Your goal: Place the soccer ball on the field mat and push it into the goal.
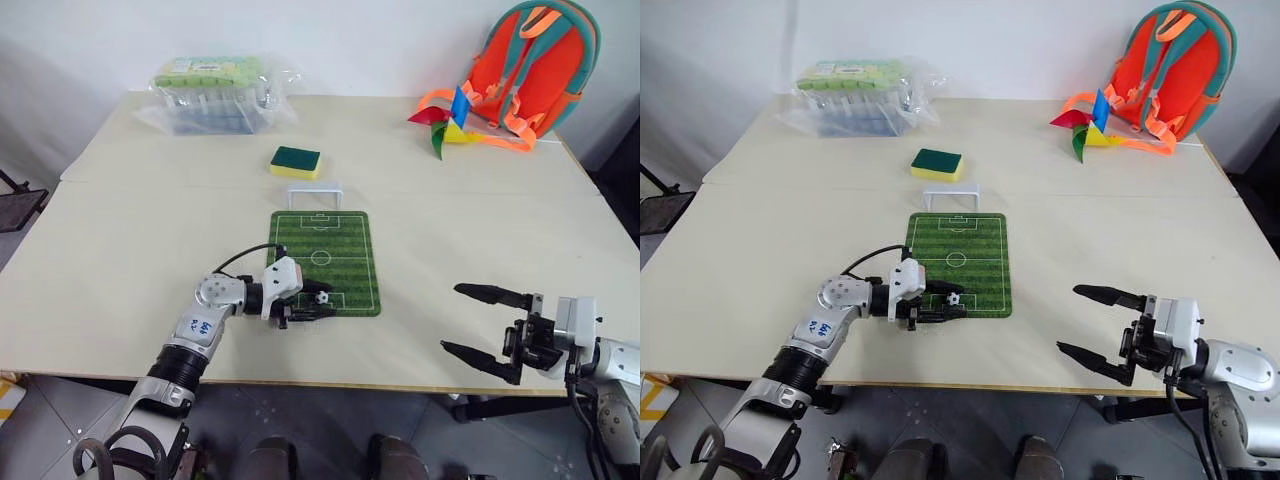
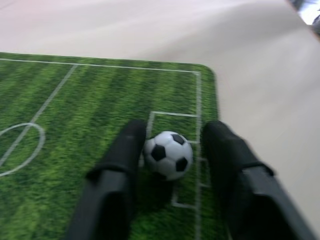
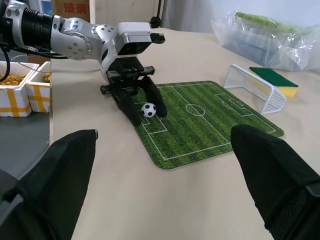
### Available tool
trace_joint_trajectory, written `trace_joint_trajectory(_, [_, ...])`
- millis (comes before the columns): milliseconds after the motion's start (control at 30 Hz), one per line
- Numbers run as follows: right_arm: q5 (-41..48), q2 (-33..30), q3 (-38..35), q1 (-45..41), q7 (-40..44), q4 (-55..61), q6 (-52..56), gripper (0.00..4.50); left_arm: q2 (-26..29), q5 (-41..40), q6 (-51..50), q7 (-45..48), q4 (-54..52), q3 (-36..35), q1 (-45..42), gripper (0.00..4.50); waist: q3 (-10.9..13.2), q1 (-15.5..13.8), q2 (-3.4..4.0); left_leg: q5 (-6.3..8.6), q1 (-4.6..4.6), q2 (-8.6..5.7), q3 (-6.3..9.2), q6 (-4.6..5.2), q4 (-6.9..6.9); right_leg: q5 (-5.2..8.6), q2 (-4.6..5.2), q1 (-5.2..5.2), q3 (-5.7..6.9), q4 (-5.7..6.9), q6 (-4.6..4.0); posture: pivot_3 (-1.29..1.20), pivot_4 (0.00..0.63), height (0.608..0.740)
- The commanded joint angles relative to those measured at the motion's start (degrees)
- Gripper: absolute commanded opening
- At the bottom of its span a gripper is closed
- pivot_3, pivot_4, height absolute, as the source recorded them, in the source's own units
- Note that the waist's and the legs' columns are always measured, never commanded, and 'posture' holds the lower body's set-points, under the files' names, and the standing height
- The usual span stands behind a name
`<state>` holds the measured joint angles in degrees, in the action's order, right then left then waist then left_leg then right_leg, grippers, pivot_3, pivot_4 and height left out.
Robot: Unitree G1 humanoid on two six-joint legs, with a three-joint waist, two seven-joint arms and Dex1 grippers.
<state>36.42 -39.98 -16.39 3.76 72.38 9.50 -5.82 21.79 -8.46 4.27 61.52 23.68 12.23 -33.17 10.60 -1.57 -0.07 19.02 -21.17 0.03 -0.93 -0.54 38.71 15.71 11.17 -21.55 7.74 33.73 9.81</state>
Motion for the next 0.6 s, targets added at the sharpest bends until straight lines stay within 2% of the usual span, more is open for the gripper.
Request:
trace_joint_trajectory(33, [0.4, 0.3, -0.6, 0.4, -0.5, 1.8, 0.1, 4.5, -0.7, -0.3, 1.6, -1.6, -1.5, -1.5, -0.2, 3.7, 0.0, 0.0, 0.0, 0.0, 0.0, 0.0, 0.0, 0.0, 0.0, 0.0, 0.0, 0.0, 0.0, 0.0, 0.0, 0.0, 0.15, 0.74])
trace_joint_trajectory(167, [0.5, 0.5, -0.3, 0.3, -0.6, 1.8, 0.2, 4.5, -0.6, -1.1, 2.2, -2.0, -3.5, -2.4, 0.4, 3.7, 0.0, 0.1, 0.0, 0.0, 0.0, 0.0, 0.0, 0.0, 0.0, 0.0, 0.0, 0.0, 0.0, 0.0, 0.0, 0.0, 0.15, 0.74])
trace_joint_trajectory(300, [0.6, 0.5, -0.2, 0.4, -0.4, 1.7, 0.2, 4.5, 1.9, -3.7, 0.9, -0.3, -9.1, -4.4, 2.7, 3.7, 0.0, 0.1, 0.0, 0.0, 0.0, 0.0, 0.0, 0.01, 0.01, 0.0, 0.0, 0.0, 0.0, 0.01, 0.0, 0.0, 0.15, 0.74])
trace_joint_trajectory(533, [0.6, 0.5, -0.6, 0.2, 0.4, 0.7, -0.2, 4.5, 14.1, -17.4, -6.9, 6.8, -27.1, -15.1, 16.1, 3.7, 0.0, 0.7, 0.02, 0.02, 0.07, 0.06, 0.0, -0.01, -0.05, 0.0, -0.01, -0.01, -0.06, 0.02, 0.0, 0.0, 0.15, 0.74])
trace_joint_trajectory(567, [0.6, 0.6, -0.7, 0.2, 0.6, 0.5, -0.5, 4.5, 15.3, -18.4, -7.8, 7.2, -28.7, -15.9, 17.8, 3.26, 0.0, 0.6, 0.05, 0.03, 0.07, 0.07, 0.01, -0.01, -0.05, 0.0, -0.01, -0.01, -0.06, 0.02, -0.01, 0.0, 0.15, 0.74])
trace_joint_trajectory(600, [0.6, 0.7, -0.8, 0.2, 0.7, 0.4, -0.7, 4.5, 16.0, -18.9, -8.3, 7.4, -29.7, -16.2, 18.8, 3.12, 0.0, 0.4, 0.06, 0.04, 0.08, 0.07, 0.01, -0.01, -0.04, 0.0, 0.0, 0.0, -0.06, 0.02, 0.0, 0.0, 0.15, 0.74])
